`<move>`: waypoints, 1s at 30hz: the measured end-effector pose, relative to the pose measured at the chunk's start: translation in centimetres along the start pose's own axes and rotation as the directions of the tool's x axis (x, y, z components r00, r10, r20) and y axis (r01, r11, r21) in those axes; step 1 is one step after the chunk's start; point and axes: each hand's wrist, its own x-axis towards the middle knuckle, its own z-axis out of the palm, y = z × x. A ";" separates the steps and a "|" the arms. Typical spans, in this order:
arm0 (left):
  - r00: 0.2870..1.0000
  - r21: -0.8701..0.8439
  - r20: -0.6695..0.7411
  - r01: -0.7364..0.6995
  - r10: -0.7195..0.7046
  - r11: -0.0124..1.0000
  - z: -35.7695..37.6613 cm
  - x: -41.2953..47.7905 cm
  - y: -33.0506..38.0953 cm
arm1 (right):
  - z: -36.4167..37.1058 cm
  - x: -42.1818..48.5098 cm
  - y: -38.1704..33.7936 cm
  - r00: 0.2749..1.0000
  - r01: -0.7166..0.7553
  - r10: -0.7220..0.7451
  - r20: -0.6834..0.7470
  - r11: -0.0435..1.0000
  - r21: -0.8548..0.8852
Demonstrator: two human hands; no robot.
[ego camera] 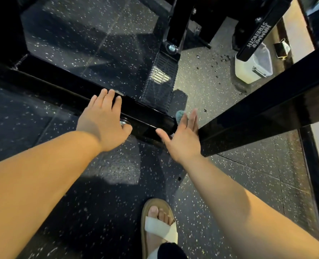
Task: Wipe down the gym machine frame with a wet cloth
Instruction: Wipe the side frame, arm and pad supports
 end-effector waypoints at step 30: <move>0.774 -0.485 -0.384 0.294 -0.503 0.824 -2.8 -3.6 -11.2 | 0.7 2.0 -23.3 0.654 0.736 -0.741 -0.155 0.670 -0.096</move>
